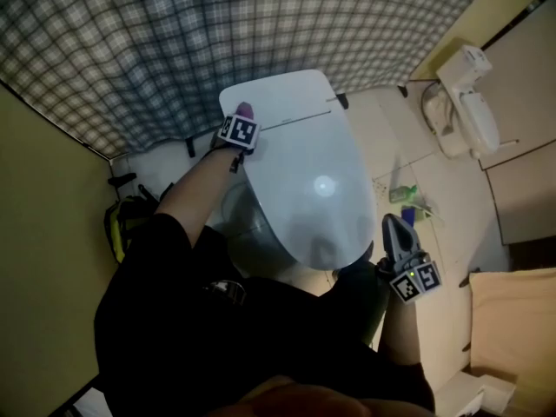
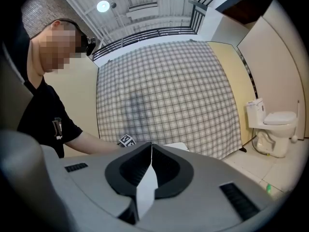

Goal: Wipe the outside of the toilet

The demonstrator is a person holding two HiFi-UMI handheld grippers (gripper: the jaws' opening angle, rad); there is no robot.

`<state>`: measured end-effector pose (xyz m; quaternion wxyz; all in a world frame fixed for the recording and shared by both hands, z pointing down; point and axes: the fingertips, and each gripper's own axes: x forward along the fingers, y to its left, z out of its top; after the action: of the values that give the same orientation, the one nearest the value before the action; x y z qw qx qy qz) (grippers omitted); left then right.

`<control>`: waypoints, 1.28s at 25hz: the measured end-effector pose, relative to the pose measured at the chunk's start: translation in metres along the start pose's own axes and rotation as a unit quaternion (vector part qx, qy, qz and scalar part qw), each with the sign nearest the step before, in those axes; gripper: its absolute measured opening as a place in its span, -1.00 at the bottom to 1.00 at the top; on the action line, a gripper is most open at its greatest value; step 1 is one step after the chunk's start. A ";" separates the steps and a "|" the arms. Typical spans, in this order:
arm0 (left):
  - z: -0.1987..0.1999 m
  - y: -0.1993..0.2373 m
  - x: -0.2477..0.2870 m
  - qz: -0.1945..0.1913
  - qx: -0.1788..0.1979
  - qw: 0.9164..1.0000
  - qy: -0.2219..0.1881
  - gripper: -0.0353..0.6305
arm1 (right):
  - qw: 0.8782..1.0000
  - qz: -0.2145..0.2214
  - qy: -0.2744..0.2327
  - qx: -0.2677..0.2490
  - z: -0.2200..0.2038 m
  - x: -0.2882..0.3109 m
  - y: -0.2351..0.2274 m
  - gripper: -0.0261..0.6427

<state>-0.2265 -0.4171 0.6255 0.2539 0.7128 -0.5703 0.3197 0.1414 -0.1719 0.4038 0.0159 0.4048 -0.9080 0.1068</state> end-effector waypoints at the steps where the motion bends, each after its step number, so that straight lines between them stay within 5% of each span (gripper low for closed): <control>1: 0.009 -0.008 0.005 -0.003 0.002 1.000 0.004 -0.63 | 1.000 0.001 0.000 0.003 0.002 -0.001 -0.008 -0.89; 8: 0.060 -0.061 0.051 -0.013 0.029 0.999 0.014 -0.62 | 0.999 -0.022 0.002 0.023 -0.016 -0.013 -0.033 -0.89; 20: 0.176 -0.202 0.145 -0.048 0.069 0.996 -0.024 -0.62 | 0.994 -0.092 0.017 0.063 -0.057 -0.088 -0.143 -0.89; 27: 0.206 -0.205 0.156 -0.010 0.083 0.996 -0.033 -0.62 | 0.992 -0.102 0.014 0.066 -0.063 -0.110 -0.175 -0.89; 32: 0.183 -0.180 0.115 0.015 0.066 0.997 -0.042 -0.63 | 0.993 -0.103 0.007 0.059 -0.050 -0.116 -0.159 -0.89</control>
<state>-0.0038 -0.5855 0.5898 0.1778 0.7318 -0.5690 0.3303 0.3341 -0.1800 0.4683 0.0092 0.4957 -0.8535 0.1604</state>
